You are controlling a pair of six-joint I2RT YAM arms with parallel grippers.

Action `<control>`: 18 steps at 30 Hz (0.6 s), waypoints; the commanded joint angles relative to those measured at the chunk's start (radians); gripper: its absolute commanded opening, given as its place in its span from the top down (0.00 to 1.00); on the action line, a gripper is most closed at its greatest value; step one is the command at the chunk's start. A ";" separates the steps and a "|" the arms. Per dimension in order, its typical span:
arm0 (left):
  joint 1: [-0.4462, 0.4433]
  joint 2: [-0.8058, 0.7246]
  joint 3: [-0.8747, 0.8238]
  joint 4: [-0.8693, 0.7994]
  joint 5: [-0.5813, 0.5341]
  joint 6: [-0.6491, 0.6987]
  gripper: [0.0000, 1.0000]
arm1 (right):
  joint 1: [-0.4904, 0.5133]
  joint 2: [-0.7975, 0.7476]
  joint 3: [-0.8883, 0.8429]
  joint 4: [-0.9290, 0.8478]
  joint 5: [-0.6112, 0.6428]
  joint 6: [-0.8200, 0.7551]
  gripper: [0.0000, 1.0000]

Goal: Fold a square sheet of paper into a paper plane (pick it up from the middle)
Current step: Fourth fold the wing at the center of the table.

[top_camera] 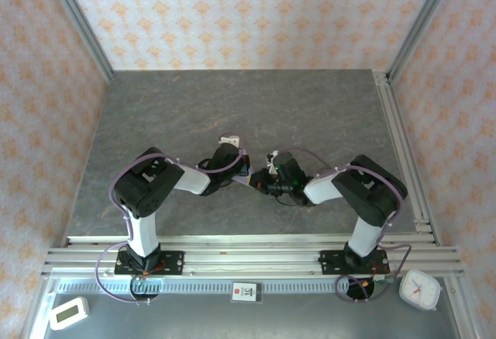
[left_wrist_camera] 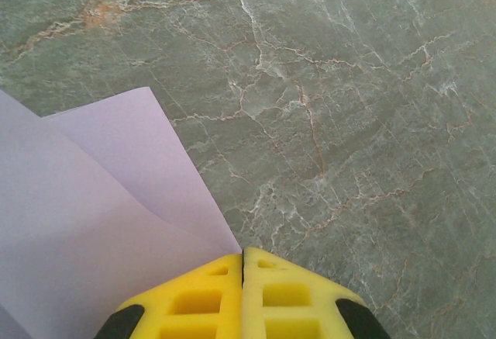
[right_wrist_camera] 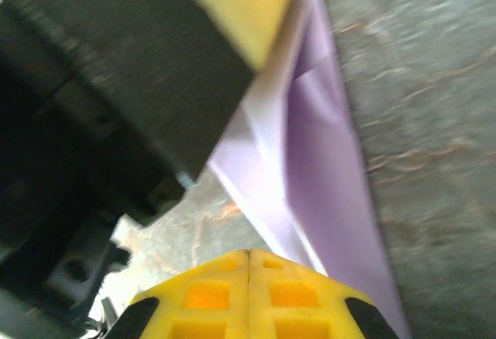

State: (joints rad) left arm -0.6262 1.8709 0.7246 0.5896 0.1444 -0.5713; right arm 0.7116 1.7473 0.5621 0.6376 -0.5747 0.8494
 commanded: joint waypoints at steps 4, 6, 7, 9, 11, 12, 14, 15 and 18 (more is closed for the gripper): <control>-0.003 0.063 -0.031 -0.140 0.000 -0.010 1.00 | -0.060 0.026 -0.035 0.046 0.015 0.068 1.00; -0.003 0.061 -0.030 -0.140 0.001 -0.009 1.00 | -0.070 0.040 -0.044 0.044 -0.009 0.081 1.00; -0.003 0.060 -0.031 -0.142 0.000 -0.010 1.00 | -0.070 0.042 -0.046 0.033 -0.010 0.082 1.00; -0.001 0.049 -0.034 -0.141 0.001 -0.009 1.00 | -0.072 0.049 -0.049 -0.004 -0.008 0.080 1.00; -0.001 0.029 -0.043 -0.128 0.001 -0.030 1.00 | -0.076 0.059 -0.062 -0.001 -0.018 0.096 1.00; -0.001 -0.001 -0.046 -0.121 0.003 -0.043 1.00 | -0.080 0.067 -0.066 0.003 -0.031 0.105 1.00; -0.001 -0.038 -0.047 -0.115 0.005 -0.058 1.00 | -0.087 0.081 -0.079 0.014 -0.046 0.126 1.00; -0.001 -0.059 -0.051 -0.102 0.015 -0.066 1.00 | -0.092 0.088 -0.087 0.023 -0.054 0.140 1.00; 0.000 -0.114 -0.054 -0.087 0.033 -0.090 1.00 | -0.108 0.120 -0.112 0.079 -0.090 0.191 1.00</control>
State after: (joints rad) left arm -0.6262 1.8107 0.6853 0.5522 0.1528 -0.6216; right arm 0.6186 1.8008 0.5098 0.7753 -0.6476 0.9817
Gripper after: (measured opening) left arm 0.048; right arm 0.039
